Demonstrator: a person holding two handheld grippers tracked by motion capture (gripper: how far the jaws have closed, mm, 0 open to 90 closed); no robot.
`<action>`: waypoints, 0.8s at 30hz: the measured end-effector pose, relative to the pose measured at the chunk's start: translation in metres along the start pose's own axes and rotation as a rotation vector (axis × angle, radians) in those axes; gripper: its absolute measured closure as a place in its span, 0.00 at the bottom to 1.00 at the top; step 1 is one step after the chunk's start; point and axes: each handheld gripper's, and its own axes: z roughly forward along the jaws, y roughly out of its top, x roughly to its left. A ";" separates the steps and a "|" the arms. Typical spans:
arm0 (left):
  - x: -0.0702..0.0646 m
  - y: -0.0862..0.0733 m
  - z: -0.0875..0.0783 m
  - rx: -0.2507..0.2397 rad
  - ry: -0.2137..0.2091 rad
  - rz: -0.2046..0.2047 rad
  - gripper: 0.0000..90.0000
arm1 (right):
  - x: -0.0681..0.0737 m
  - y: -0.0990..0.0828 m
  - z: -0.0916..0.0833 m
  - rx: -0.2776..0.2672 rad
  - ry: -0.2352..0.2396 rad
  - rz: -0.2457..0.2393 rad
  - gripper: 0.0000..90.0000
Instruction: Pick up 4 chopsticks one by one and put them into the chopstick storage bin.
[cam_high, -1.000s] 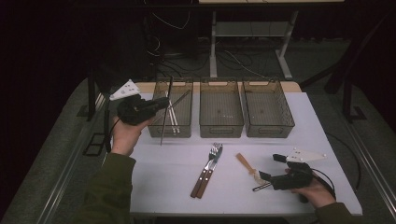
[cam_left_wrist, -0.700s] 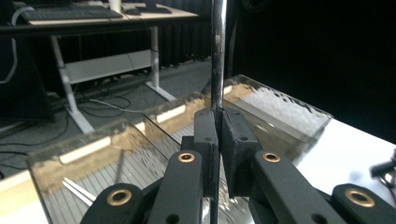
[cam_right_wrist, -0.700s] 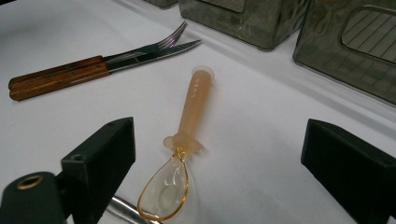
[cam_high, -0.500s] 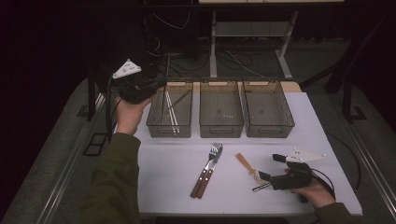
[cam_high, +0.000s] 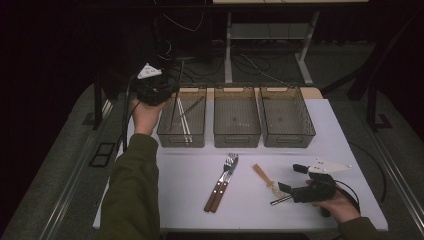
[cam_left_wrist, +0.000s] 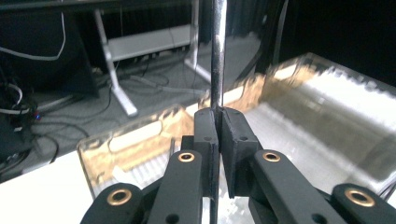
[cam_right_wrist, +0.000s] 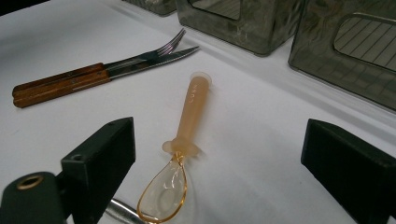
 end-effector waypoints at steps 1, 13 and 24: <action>0.000 -0.003 0.002 0.021 0.006 0.007 0.94 | 0.000 0.000 0.000 -0.002 -0.001 -0.002 0.11; 0.006 -0.028 0.018 0.166 0.046 0.005 0.94 | 0.001 0.000 0.000 0.001 -0.003 0.002 0.11; 0.008 -0.039 0.045 0.208 0.078 -0.025 0.94 | 0.000 0.000 -0.002 -0.005 -0.001 0.005 0.11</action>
